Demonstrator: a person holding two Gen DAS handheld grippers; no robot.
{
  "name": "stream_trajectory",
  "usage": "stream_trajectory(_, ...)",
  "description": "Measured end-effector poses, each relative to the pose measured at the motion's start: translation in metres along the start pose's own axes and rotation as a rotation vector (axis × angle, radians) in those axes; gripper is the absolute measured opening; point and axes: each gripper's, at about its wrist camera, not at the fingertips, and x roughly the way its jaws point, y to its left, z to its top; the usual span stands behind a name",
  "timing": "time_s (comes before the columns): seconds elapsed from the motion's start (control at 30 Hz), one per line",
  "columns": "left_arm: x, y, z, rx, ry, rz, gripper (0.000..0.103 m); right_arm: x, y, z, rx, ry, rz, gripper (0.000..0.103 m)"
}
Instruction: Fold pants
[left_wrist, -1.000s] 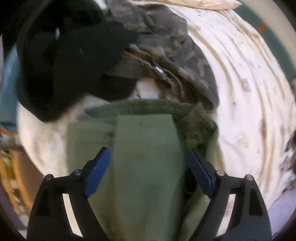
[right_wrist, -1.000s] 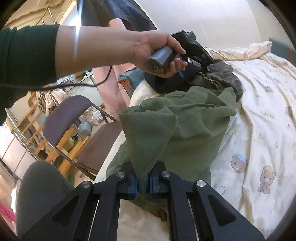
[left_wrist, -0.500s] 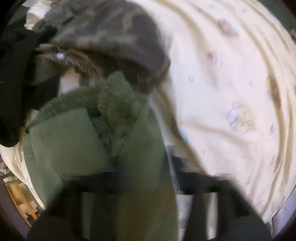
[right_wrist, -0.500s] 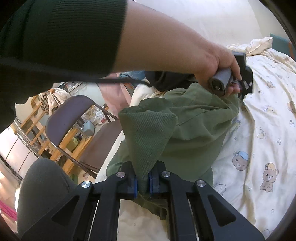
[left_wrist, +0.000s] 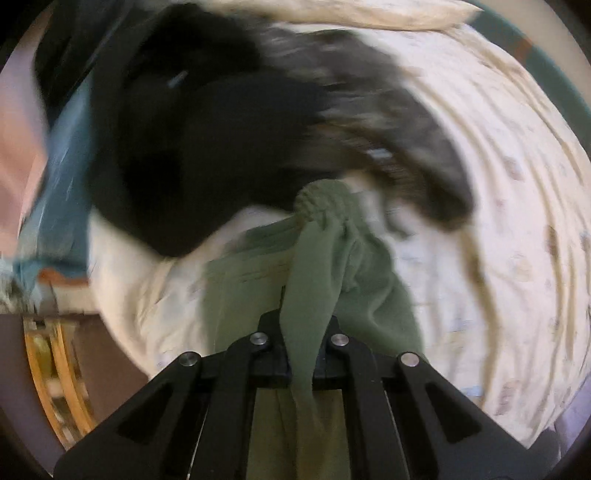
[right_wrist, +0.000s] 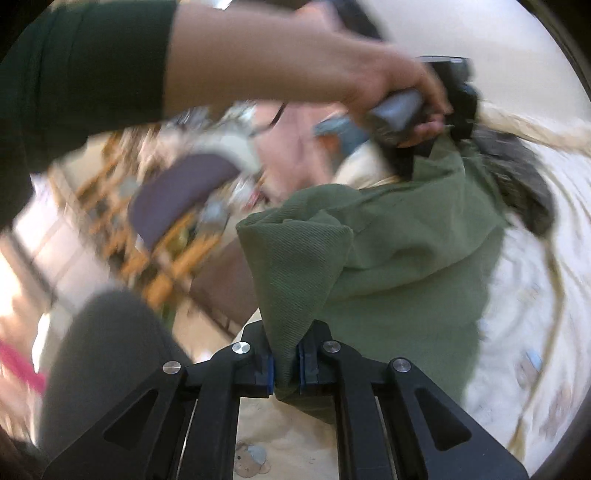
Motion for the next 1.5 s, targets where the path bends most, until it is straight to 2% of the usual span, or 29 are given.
stream_trajectory(0.07, 0.027, 0.034, -0.012, -0.043, 0.011, -0.021, 0.006, 0.030, 0.013, -0.001, -0.055, 0.077, 0.013, 0.011)
stream_trajectory(0.13, 0.053, 0.052, -0.025, -0.064, -0.005, -0.031, 0.007, 0.071, 0.018, -0.009, -0.070, 0.173, 0.019, 0.013)
stream_trajectory(0.23, 0.089, 0.073, -0.042, -0.124, -0.014, -0.066, 0.011, 0.111, 0.023, -0.027, -0.115, 0.266, 0.023, 0.022)
stream_trajectory(0.27, 0.095, 0.079, -0.050, -0.166, -0.018, -0.088, 0.019, 0.125, 0.026, -0.035, -0.135, 0.303, 0.020, 0.027)
stream_trajectory(0.3, 0.100, 0.088, -0.056, -0.213, -0.020, -0.110, 0.037, 0.130, 0.029, -0.039, -0.140, 0.309, 0.030, 0.041)
stream_trajectory(0.33, 0.101, 0.096, -0.061, -0.248, -0.020, -0.109, 0.049, 0.133, 0.032, -0.042, -0.140, 0.319, 0.053, 0.049)
stream_trajectory(0.37, 0.100, 0.103, -0.065, -0.274, -0.018, -0.098, 0.070, 0.132, 0.035, -0.043, -0.134, 0.322, 0.078, 0.059)
stream_trajectory(0.4, 0.095, 0.112, -0.071, -0.294, -0.023, -0.090, 0.076, 0.124, 0.041, -0.043, -0.128, 0.295, 0.142, 0.064)
stream_trajectory(0.53, 0.057, 0.126, -0.102, -0.253, -0.075, -0.150, 0.076, 0.081, 0.055, -0.041, -0.125, 0.225, 0.320, 0.067)
stream_trajectory(0.57, 0.043, 0.127, -0.116, -0.248, -0.100, -0.142, 0.076, 0.070, 0.054, -0.042, -0.117, 0.205, 0.321, 0.067)
stream_trajectory(0.63, 0.011, 0.124, -0.146, -0.240, -0.140, -0.181, 0.076, 0.037, 0.037, -0.042, -0.046, 0.144, 0.312, 0.067)
stream_trajectory(0.67, -0.004, 0.119, -0.163, -0.236, -0.159, -0.213, 0.076, 0.026, 0.027, -0.043, -0.014, 0.116, 0.289, 0.067)
stream_trajectory(0.7, -0.017, 0.108, -0.181, -0.210, -0.168, -0.249, 0.076, 0.006, 0.004, -0.045, 0.063, 0.060, 0.202, 0.067)
stream_trajectory(0.73, -0.025, 0.094, -0.193, -0.169, -0.165, -0.275, 0.076, -0.002, -0.010, -0.046, 0.111, 0.040, 0.157, 0.067)
stream_trajectory(0.77, -0.027, 0.076, -0.211, -0.125, -0.160, -0.299, 0.076, -0.008, -0.039, -0.050, 0.211, 0.027, 0.067, 0.067)
stream_trajectory(0.83, -0.014, 0.049, -0.228, -0.079, -0.113, -0.348, 0.076, 0.002, -0.074, -0.056, 0.330, 0.089, -0.026, 0.068)
stream_trajectory(0.87, -0.001, 0.040, -0.237, -0.068, -0.083, -0.374, 0.076, 0.016, -0.094, -0.063, 0.394, 0.140, -0.054, 0.063)
stream_trajectory(0.9, 0.018, 0.034, -0.245, -0.066, -0.045, -0.363, 0.076, 0.026, -0.104, -0.068, 0.429, 0.157, -0.048, 0.061)
stream_trajectory(0.93, 0.035, 0.034, -0.252, -0.075, 0.001, -0.319, 0.074, 0.034, -0.107, -0.072, 0.442, 0.172, -0.041, 0.061)
stream_trajectory(1.0, 0.059, 0.050, -0.270, -0.160, 0.082, -0.267, 0.060, 0.052, -0.104, -0.081, 0.400, 0.257, -0.088, 0.061)
stream_trajectory(1.07, 0.062, 0.070, -0.291, -0.184, 0.083, -0.241, 0.058, 0.057, -0.090, -0.093, 0.346, 0.339, -0.120, 0.061)
stream_trajectory(1.1, 0.056, 0.074, -0.304, -0.147, 0.072, -0.200, 0.059, 0.056, -0.084, -0.099, 0.321, 0.366, -0.130, 0.061)
stream_trajectory(1.13, 0.054, 0.074, -0.313, -0.105, 0.083, -0.153, 0.064, 0.052, -0.076, -0.110, 0.282, 0.400, -0.152, 0.061)
stream_trajectory(1.17, 0.055, 0.076, -0.325, -0.087, 0.123, -0.098, 0.079, 0.049, -0.071, -0.115, 0.263, 0.415, -0.168, 0.061)
stream_trajectory(1.27, 0.055, 0.092, -0.338, -0.181, 0.201, -0.147, 0.081, 0.039, -0.061, -0.131, 0.254, 0.473, -0.173, 0.061)
stream_trajectory(1.37, 0.037, 0.091, -0.333, -0.165, 0.162, -0.140, 0.079, 0.023, -0.062, -0.128, 0.282, 0.429, -0.152, 0.061)
stream_trajectory(1.43, 0.015, 0.096, -0.331, -0.214, 0.097, -0.186, 0.080, 0.001, -0.075, -0.115, 0.356, 0.340, -0.110, 0.061)
stream_trajectory(1.47, 0.002, 0.103, -0.333, -0.256, 0.055, -0.232, 0.082, -0.008, -0.081, -0.115, 0.379, 0.300, -0.093, 0.061)
stream_trajectory(1.5, -0.006, 0.108, -0.336, -0.287, 0.023, -0.248, 0.091, -0.020, -0.091, -0.107, 0.417, 0.247, -0.080, 0.062)
